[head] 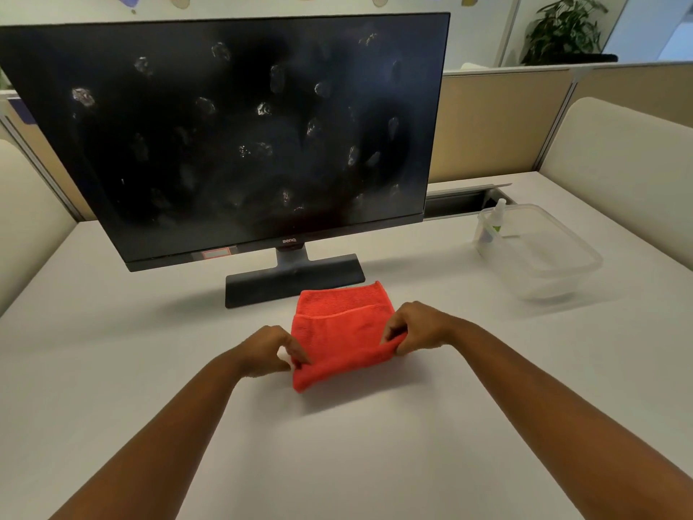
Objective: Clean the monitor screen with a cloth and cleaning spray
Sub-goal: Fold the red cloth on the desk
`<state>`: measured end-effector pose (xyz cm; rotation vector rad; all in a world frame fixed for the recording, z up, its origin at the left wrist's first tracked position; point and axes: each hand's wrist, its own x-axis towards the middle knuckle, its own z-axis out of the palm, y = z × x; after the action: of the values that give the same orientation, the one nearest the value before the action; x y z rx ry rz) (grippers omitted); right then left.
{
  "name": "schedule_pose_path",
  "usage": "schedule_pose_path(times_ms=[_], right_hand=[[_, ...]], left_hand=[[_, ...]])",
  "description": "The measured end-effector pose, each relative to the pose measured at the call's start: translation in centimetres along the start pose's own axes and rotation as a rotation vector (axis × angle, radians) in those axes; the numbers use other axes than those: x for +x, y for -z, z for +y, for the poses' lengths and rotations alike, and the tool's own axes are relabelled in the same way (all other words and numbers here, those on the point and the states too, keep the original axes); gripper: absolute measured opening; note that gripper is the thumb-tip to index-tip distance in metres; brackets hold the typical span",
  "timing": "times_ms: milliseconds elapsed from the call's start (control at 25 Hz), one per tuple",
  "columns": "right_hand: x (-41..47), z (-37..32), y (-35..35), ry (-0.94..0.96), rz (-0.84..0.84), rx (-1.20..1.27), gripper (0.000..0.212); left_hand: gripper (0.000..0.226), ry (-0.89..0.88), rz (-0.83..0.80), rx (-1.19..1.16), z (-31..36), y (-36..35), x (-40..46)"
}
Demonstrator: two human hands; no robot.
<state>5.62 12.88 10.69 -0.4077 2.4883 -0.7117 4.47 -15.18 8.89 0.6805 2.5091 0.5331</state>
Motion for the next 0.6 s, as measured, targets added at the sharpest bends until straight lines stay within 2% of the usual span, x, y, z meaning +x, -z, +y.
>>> schedule_pose_path(times_ms=[80,120,240,280,320,400,440,520,600], right_hand=[[-0.1,-0.1,0.7,-0.079,-0.186,0.043,0.029],[0.1,-0.2,0.8,-0.100,-0.151,0.094,0.027],[1.9,0.3,-0.1,-0.109,0.365,0.079,0.024],[2.6,0.4,-0.9,-0.126,0.473,0.033,0.026],[3.2,0.5,-1.6,-0.138,0.505,0.003,0.032],[4.3,0.8,-2.7,-0.157,0.445,-0.038,0.044],[4.7,0.8,-2.9,-0.166,0.394,-0.092,0.048],[5.3,1.0,-3.0,-0.182,0.318,-0.258,0.052],[5.7,1.1,-2.9,-0.196,0.329,-0.363,0.050]], left_hand=[[0.033,0.015,-0.083,-0.068,0.2,0.7,0.3],[0.032,0.045,-0.013,-0.140,0.5,0.7,0.6],[0.029,0.219,0.488,-0.252,1.4,-0.6,2.4],[0.029,0.285,0.576,-0.233,1.6,-1.4,2.9],[0.035,0.369,0.604,-0.236,1.8,-2.3,3.4],[0.049,0.522,0.591,-0.320,1.7,-3.4,3.9],[0.045,0.545,0.619,-0.354,1.7,-3.7,4.1],[0.026,0.493,0.757,-0.375,1.6,-3.9,4.1],[0.015,0.388,0.879,-0.414,1.6,-3.9,4.0]])
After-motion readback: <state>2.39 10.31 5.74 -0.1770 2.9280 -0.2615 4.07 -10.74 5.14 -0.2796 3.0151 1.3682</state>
